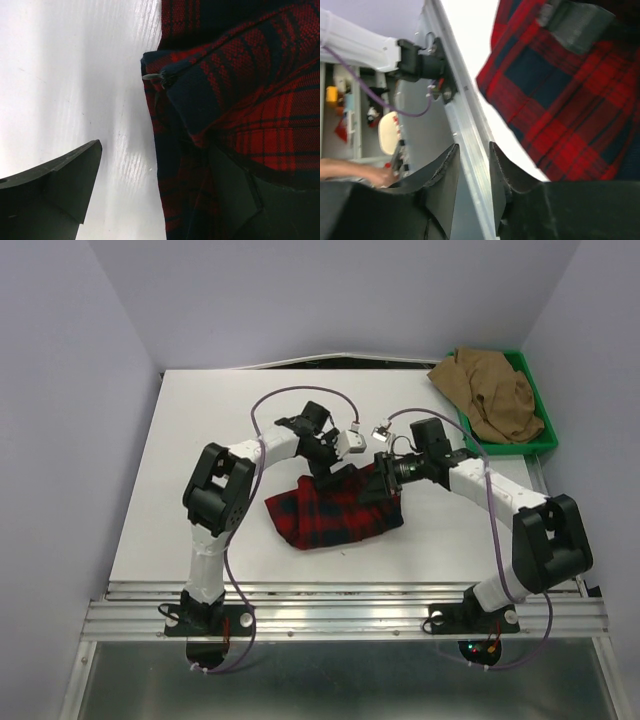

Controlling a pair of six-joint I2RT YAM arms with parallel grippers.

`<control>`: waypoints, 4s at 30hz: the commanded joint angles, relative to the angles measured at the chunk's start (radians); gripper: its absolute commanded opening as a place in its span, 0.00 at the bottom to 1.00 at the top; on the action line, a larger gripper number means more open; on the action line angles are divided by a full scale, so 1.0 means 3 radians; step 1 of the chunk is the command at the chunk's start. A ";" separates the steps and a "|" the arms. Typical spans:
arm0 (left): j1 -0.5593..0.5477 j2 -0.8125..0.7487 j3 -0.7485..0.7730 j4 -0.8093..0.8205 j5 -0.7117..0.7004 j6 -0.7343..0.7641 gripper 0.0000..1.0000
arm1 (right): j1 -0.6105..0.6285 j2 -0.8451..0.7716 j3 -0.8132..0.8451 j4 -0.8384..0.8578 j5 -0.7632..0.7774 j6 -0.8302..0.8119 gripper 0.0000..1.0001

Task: Fold and stack the skirts
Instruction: Fold the skirt

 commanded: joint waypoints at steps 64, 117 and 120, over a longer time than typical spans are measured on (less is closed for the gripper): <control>0.1422 -0.0920 -0.1012 0.1027 0.1034 -0.2561 0.78 | -0.0378 0.1217 -0.0671 0.3180 0.1014 0.2773 0.49; 0.1151 -0.0369 -0.0935 0.2015 0.1291 -0.3931 0.86 | -0.0281 0.2248 0.0996 0.2956 0.0303 0.2804 0.79; 0.1279 -0.0200 -0.0868 0.2014 0.1035 -0.3997 0.86 | -0.0316 0.2489 0.1027 0.2941 0.0308 0.2707 0.78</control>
